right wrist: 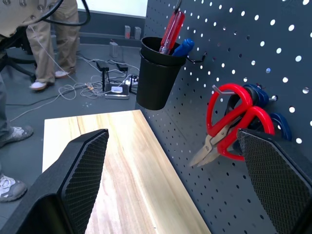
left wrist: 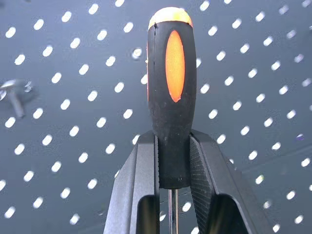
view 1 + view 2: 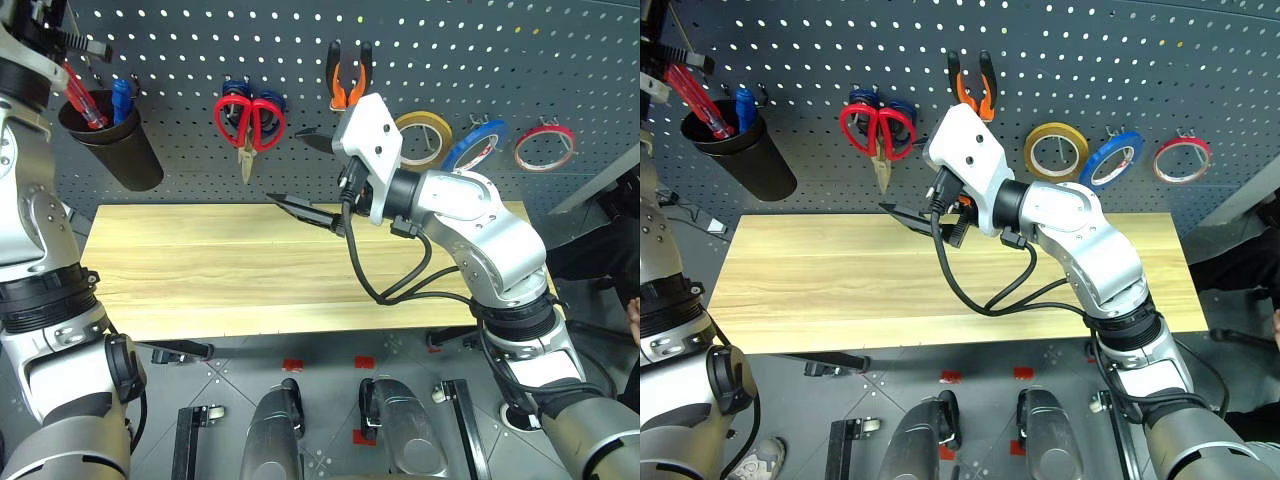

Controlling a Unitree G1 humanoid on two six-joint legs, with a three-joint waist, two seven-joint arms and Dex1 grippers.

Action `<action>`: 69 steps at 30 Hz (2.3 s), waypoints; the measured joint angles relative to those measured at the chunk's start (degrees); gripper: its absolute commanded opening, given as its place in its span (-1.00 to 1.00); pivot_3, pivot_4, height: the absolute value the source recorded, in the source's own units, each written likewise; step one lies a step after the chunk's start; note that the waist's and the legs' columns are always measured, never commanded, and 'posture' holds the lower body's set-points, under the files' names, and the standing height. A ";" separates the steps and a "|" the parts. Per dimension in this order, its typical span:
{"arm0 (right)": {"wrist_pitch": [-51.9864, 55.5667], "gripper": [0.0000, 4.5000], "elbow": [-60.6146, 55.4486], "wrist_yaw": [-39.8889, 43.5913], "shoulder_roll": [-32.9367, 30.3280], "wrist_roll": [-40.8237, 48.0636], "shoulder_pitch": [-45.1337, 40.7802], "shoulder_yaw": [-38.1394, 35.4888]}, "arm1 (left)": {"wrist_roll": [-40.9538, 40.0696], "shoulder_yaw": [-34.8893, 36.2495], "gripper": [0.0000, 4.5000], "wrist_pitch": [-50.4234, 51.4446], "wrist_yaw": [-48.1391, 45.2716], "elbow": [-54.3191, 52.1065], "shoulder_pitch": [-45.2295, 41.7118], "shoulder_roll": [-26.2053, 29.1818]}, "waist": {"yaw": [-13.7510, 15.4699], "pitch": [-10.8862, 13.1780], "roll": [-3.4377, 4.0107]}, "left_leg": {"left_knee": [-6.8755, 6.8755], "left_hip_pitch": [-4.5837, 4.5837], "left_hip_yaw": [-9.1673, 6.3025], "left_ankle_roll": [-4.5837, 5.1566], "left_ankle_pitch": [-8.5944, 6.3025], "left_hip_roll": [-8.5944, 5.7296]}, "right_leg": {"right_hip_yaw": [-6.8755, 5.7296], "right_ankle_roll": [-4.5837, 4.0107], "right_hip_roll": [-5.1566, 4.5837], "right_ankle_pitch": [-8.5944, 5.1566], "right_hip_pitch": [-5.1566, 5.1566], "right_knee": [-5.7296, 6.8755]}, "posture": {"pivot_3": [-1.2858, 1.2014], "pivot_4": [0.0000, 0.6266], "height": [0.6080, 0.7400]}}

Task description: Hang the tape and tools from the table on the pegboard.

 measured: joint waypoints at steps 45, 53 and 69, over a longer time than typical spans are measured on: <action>9.97 1.00 -1.71 -5.59 0.07 4.81 1.68 -3.57 | -0.50 -5.53 0.44 -2.12 9.39 -8.47 17.15 -12.90 | -0.36 -2.35 0.18 | 0.37 0.05 -0.03 0.09 0.03 -0.01 | 0.36 -0.05 -0.02 0.07 0.03 0.42 | -0.13 -0.35 1.00; 9.16 1.00 -6.60 -6.71 -4.92 3.77 13.59 -4.56 | -6.83 -4.69 0.44 19.05 9.03 -12.96 27.97 -12.80 | -0.16 -2.42 0.18 | 0.43 0.06 -0.13 0.08 0.04 0.00 | 0.40 -0.05 0.08 0.06 0.01 0.68 | -0.10 -0.40 1.00; -26.61 1.00 15.36 -28.54 2.78 -13.21 41.84 -11.99 | -0.70 -6.72 0.44 9.68 6.83 -2.52 36.59 -18.46 | 0.16 -6.86 0.49 | 0.35 0.70 0.00 0.10 0.01 0.02 | 0.54 -0.11 0.20 0.09 0.56 0.53 | -0.11 -0.63 1.00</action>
